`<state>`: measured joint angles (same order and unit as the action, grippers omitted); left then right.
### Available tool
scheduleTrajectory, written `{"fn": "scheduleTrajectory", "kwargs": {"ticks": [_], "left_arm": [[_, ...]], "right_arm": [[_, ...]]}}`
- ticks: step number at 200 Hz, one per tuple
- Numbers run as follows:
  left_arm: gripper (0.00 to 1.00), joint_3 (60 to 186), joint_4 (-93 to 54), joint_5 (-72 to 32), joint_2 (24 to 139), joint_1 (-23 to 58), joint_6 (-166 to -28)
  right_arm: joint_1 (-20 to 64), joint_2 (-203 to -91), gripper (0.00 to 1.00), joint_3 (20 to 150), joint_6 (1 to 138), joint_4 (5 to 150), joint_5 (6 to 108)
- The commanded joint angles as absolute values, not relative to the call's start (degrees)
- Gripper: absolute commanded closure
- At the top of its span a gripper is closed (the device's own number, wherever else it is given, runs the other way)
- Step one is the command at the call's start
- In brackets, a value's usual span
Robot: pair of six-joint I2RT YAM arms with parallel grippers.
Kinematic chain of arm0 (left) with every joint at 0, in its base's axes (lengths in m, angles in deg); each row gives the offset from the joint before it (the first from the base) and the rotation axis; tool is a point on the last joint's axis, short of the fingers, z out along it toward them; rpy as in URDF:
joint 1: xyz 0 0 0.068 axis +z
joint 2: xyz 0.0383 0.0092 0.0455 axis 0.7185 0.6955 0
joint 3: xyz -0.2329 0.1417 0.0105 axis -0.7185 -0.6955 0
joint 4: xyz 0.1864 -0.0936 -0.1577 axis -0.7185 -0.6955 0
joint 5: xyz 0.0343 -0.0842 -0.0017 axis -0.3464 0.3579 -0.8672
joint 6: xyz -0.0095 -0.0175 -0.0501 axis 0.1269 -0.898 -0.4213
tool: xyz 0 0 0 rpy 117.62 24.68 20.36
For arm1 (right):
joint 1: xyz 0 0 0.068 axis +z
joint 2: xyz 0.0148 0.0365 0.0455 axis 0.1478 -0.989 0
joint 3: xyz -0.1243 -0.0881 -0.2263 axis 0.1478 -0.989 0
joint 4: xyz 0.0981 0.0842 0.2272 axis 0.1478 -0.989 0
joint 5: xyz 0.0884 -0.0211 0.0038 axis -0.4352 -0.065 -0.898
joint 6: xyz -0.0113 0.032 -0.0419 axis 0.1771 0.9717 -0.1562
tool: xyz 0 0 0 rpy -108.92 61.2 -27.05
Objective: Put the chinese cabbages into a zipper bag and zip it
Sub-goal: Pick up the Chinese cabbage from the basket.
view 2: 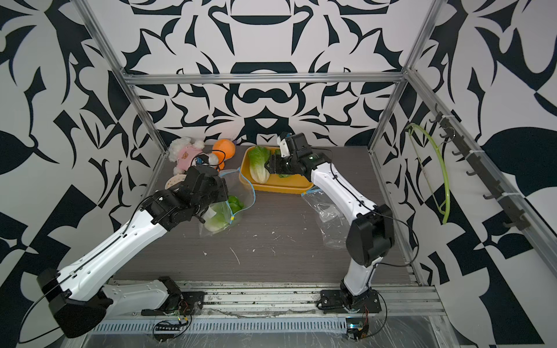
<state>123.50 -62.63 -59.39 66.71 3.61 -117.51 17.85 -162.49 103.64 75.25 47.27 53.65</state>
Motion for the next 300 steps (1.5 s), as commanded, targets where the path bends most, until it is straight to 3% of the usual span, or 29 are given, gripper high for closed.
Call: {"fn": "scheduleTrajectory", "kwargs": {"ticks": [1, 42, 73, 129, 210, 262, 300], "left_arm": [[1.0, 122.5, -65.7, -61.4, 63.7, 3.9, -118.4], [1.0, 121.4, -64.9, -61.0, 62.2, 4.0, -119.8], [1.0, 120.3, -62.8, -60.3, 62.8, 3.9, -121.1], [1.0, 116.6, -56.1, -60.1, 63.8, 3.9, -123.7], [1.0, 114.2, -55.0, -63.0, 62.6, 4.3, -125.1], [1.0, 114.1, -55.1, -62.6, 62.4, 4.8, -124.7], [1.0, 113.7, -55.0, -62.5, 62.1, 5.1, -124.6]], "right_arm": [[15.8, -165.3, 0.37, 108.0, 73.6, 47.2, 56.8], [10.8, -171.9, 0.33, 110.9, 74.0, 48.3, 59.0], [10.8, -175.9, 0.32, 114.7, 72.7, 45.1, 68.5], [16.4, -180.6, 0.22, 121.1, 69.9, 43.1, 87.3], [24.0, -195.2, 0.14, 139.7, 64.2, 38.3, 105.2], [23.9, -198.8, 0.13, 143.4, 64.4, 38.2, 109.9], [22.7, -201.0, 0.13, 144.4, 65.0, 38.2, 107.7]]}}
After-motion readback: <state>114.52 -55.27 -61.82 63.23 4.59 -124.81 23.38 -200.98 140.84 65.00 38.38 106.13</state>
